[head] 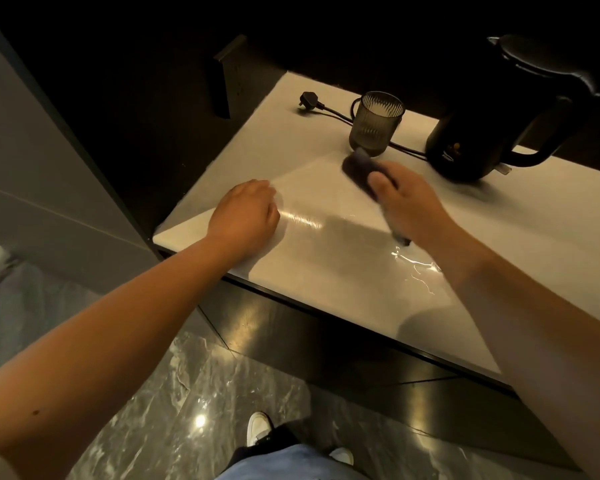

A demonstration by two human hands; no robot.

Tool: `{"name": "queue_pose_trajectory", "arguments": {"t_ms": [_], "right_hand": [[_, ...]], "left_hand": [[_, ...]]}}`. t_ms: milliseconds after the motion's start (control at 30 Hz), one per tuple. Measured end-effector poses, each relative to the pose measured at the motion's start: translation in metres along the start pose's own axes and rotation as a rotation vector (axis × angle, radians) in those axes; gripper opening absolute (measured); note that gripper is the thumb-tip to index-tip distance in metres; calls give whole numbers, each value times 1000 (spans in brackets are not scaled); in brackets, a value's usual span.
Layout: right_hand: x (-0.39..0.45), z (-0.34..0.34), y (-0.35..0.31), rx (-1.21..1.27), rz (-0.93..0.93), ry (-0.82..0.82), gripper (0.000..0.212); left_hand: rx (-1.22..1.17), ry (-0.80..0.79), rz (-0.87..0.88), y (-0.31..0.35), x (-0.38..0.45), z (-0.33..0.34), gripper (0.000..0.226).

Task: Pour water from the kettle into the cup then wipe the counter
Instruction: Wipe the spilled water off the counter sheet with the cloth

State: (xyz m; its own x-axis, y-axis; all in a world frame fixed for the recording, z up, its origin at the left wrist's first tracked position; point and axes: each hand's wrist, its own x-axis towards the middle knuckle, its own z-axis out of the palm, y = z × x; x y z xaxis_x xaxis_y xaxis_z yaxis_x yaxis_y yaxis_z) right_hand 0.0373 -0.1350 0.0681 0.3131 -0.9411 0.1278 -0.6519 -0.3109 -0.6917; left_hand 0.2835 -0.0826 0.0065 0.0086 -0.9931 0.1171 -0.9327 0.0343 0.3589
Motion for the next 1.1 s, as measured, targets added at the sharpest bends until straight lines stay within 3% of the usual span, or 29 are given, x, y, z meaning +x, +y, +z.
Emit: {"name": "queue_pose_trajectory", "arguments": {"t_ms": [167,367,667,1100], "right_hand": [[48,-14,31,-284,28,1,37],[88,12,46,-620,-74,-182,44],[78,27,48,-631,-112,-291,50],[-17,36,22,-620,-205,-412,52]], "left_hand": [[34,20,14,-4,1,8,37],[67,54,37,-2,-1,8,37],[102,69,48,-1,0,9,40],[117,36,71,-1,-1,8,37]]}}
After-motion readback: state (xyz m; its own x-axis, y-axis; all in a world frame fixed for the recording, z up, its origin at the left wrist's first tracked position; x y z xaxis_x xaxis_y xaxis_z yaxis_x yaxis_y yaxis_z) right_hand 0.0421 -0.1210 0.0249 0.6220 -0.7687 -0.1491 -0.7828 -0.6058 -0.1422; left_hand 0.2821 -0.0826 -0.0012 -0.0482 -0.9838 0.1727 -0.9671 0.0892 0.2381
